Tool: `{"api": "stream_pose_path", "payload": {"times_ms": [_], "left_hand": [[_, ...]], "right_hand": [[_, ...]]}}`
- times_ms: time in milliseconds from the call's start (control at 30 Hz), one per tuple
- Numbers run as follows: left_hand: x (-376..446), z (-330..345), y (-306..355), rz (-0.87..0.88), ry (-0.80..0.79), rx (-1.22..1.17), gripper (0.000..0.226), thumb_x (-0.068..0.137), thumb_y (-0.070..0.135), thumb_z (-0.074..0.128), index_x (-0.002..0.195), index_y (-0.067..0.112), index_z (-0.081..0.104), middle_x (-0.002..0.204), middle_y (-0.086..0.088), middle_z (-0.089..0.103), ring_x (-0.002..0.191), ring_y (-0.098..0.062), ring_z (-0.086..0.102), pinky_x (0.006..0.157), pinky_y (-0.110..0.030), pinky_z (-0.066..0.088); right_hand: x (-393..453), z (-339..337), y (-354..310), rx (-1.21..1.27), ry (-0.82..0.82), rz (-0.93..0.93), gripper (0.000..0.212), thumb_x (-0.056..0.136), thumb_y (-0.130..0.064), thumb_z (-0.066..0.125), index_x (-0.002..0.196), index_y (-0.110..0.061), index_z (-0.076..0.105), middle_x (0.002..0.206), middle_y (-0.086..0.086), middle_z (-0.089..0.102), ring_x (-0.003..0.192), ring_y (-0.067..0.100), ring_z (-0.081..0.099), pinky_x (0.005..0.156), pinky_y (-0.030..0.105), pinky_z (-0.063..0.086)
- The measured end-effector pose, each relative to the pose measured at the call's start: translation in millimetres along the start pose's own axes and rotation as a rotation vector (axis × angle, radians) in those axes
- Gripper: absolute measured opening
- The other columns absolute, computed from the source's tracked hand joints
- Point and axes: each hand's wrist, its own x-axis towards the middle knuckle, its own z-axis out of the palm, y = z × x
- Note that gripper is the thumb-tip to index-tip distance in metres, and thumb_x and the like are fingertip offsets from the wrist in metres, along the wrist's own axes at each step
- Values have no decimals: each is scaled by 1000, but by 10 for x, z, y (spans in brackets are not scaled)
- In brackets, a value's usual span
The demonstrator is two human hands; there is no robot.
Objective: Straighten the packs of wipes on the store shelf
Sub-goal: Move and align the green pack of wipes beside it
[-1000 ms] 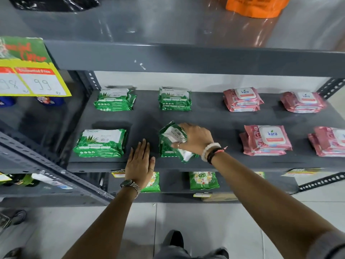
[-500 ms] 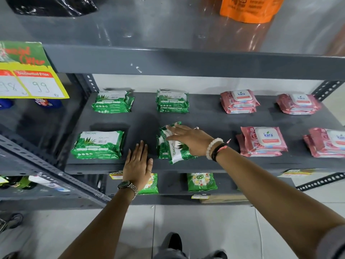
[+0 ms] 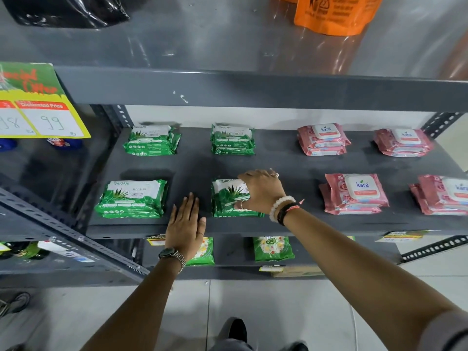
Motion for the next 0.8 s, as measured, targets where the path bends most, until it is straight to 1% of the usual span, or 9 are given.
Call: {"api": "stream_pose_path", "payload": {"times_ms": [133,267,367,533,667,733,800], "left_hand": [[-1,7,-6,-5,-5,4,65,89,41,12,143,7,26,156,-11,22,144,-25,19,118,-43,11],[3,-2,2,-6,-6,0,67,88,41,11,144,7,25,156,-11,20,144,-25,18,119,-44,12],[1,-12,9,0,-5,-11,67,88,41,11,143,6,27,156,-12,22,144,-26,20,119,-45,14],[5,1,-10,6,5,-14,65,89,41,13,143,6,28,155,-12,24,143,-26,22,118,-44,13],[8,25,-30,5,-16,-10,70,87,44,9,144,6,23,157,-11,18,145,-24,16,119,-42,7],[14,30,-38,-6,-28,-56,75,85,48,5,145,5,17,158,-11,12,146,-21,8,120,-40,3],[34,-29,18,-70,16,-241,73,88,49,10,145,3,14,157,-13,12,144,-19,2,120,-41,2]], "right_hand": [[-6,57,-123,17,27,81,74,72,-61,63,131,-19,48,128,5,56,122,33,49,110,58,29],[-17,52,-160,36,24,97,72,72,-59,65,131,-20,48,128,4,55,120,34,49,105,60,34],[-34,63,-161,46,29,85,71,71,-56,68,131,-21,49,127,2,56,121,33,49,105,62,34],[-59,88,-174,43,38,68,73,70,-55,70,131,-22,48,129,0,55,123,31,48,105,64,32],[-63,109,-151,44,54,51,76,71,-58,67,134,-21,44,133,2,53,128,31,45,108,62,30],[-93,113,-93,85,53,42,85,73,-62,63,140,-19,35,140,5,48,134,30,39,111,60,27],[-159,95,35,136,86,46,86,76,-65,57,143,-17,31,145,6,43,138,29,35,113,56,27]]}}
